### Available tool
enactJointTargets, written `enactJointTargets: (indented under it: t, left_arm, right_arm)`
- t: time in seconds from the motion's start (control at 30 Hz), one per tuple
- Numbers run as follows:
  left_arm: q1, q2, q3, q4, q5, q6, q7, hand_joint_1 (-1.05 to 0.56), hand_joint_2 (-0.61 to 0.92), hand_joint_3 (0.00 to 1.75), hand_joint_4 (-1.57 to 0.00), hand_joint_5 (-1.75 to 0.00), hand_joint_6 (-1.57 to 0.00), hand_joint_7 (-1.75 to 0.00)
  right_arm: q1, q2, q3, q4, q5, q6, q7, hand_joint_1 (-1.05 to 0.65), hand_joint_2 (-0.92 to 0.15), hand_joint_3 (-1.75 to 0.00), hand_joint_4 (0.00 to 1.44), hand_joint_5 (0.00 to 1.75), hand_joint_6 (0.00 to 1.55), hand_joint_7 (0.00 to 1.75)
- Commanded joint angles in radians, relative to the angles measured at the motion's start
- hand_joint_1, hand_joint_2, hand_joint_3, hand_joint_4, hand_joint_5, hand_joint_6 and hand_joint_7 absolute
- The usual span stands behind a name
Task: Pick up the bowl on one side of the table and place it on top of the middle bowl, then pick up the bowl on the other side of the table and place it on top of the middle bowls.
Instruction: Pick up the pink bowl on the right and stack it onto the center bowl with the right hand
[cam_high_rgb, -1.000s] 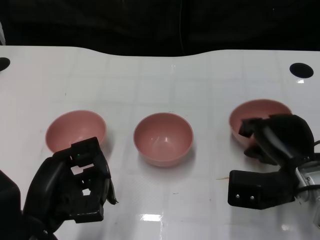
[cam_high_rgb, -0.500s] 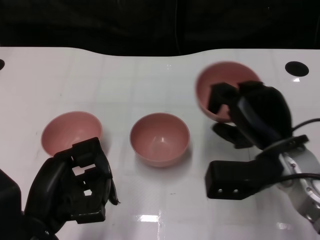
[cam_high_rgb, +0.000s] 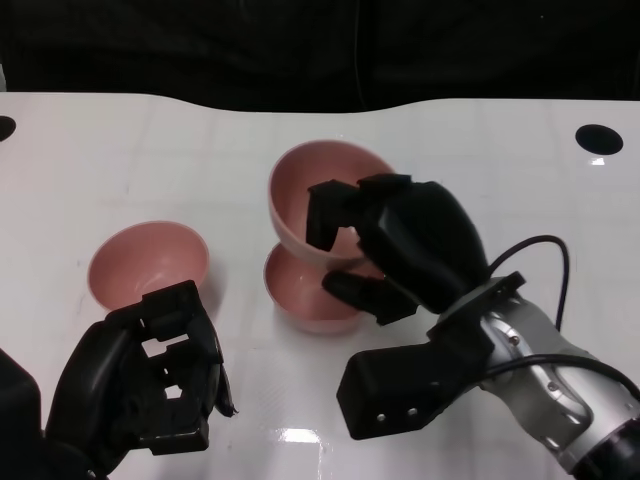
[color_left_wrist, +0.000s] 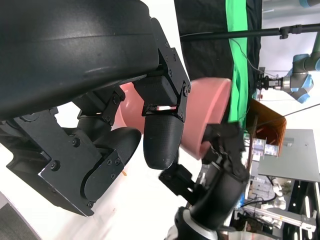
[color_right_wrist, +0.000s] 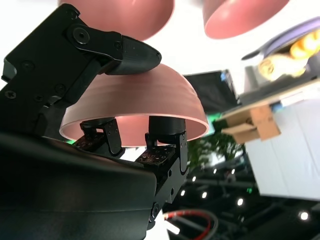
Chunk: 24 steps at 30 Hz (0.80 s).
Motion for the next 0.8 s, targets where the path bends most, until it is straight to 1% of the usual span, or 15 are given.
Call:
enactJointTargets:
  t: [0.03, 0.13, 0.23, 0.4, 0.43, 0.47, 0.5, 0.53, 0.57, 0.63, 0.7, 0.8]
  left_arm:
    - [0.007, 0.009, 0.004, -0.010, 0.011, -0.009, 0.010, -0.07, 0.33, 1.54, -0.90, -1.70, -0.89, -1.52]
    - [0.006, 0.007, 0.001, -0.007, 0.012, -0.011, 0.009, -0.08, 0.33, 1.54, -0.90, -1.70, -0.89, -1.53]
    - [0.006, 0.002, 0.001, -0.008, 0.007, -0.004, 0.012, -0.07, 0.33, 1.55, -0.90, -1.71, -0.89, -1.53]
    - [0.007, -0.001, -0.003, -0.010, 0.013, -0.005, 0.014, -0.07, 0.33, 1.55, -0.90, -1.72, -0.89, -1.54]
    - [0.007, -0.001, -0.002, -0.009, 0.014, -0.007, 0.012, -0.07, 0.33, 1.55, -0.90, -1.72, -0.89, -1.54]
    - [0.008, -0.001, -0.002, -0.009, 0.016, -0.008, 0.012, -0.07, 0.33, 1.55, -0.90, -1.72, -0.89, -1.54]
    - [0.009, -0.001, -0.003, -0.010, 0.018, -0.009, 0.011, -0.07, 0.33, 1.55, -0.90, -1.72, -0.88, -1.54]
    - [0.010, -0.002, -0.004, -0.012, 0.020, -0.010, 0.010, -0.07, 0.33, 1.55, -0.90, -1.72, -0.88, -1.54]
    - [0.009, -0.002, -0.004, -0.011, 0.019, -0.011, 0.008, -0.07, 0.33, 1.54, -0.90, -1.72, -0.88, -1.54]
    - [0.008, -0.004, -0.005, -0.012, 0.018, -0.008, 0.010, -0.08, 0.33, 1.54, -0.90, -1.72, -0.89, -1.53]
    - [0.007, -0.006, -0.006, -0.011, 0.020, -0.006, 0.013, -0.08, 0.33, 1.52, -0.91, -1.71, -0.90, -1.53]
    - [0.004, -0.005, -0.004, -0.006, 0.023, -0.009, 0.013, -0.08, 0.34, 1.51, -0.91, -1.70, -0.90, -1.53]
  right_arm:
    - [-0.032, 0.010, 0.006, 0.052, 0.008, 0.005, 0.021, -0.23, -0.32, -1.23, 0.98, 1.75, 0.78, 1.75]
    - [-0.050, 0.012, 0.025, 0.124, -0.004, -0.008, 0.011, -0.21, -0.34, -1.18, 0.97, 1.75, 0.76, 1.75]
    - [-0.066, 0.013, 0.046, 0.194, -0.017, -0.026, -0.003, -0.20, -0.36, -1.18, 0.97, 1.75, 0.74, 1.75]
    - [-0.094, 0.020, 0.081, 0.294, -0.037, -0.042, -0.025, -0.21, -0.36, -1.16, 0.94, 1.75, 0.73, 1.74]
    - [-0.100, 0.024, 0.085, 0.308, -0.036, -0.037, -0.010, -0.22, -0.41, -1.07, 0.90, 1.75, 0.76, 1.51]
    - [-0.105, 0.026, 0.090, 0.317, -0.031, -0.033, 0.017, -0.24, -0.48, -0.95, 0.85, 1.62, 0.81, 1.17]
    - [-0.111, 0.025, 0.095, 0.321, -0.027, -0.027, 0.052, -0.28, -0.58, -0.79, 0.80, 1.35, 0.85, 0.82]
    - [-0.115, 0.022, 0.100, 0.321, -0.024, -0.024, 0.084, -0.33, -0.74, -0.56, 0.72, 0.96, 0.85, 0.43]
    - [-0.118, 0.019, 0.103, 0.319, -0.018, -0.022, 0.115, -0.36, -0.83, -0.42, 0.69, 0.75, 0.84, 0.26]
    - [-0.120, 0.013, 0.103, 0.316, -0.013, -0.026, 0.144, -0.42, -0.90, -0.33, 0.64, 0.45, 0.78, 0.07]
    - [-0.118, 0.009, 0.102, 0.313, -0.013, -0.030, 0.149, -0.47, -0.92, -0.32, 0.63, 0.37, 0.78, 0.03]
    - [-0.114, 0.009, 0.100, 0.315, -0.017, -0.024, 0.143, -0.49, -0.92, -0.32, 0.65, 0.36, 0.79, 0.03]
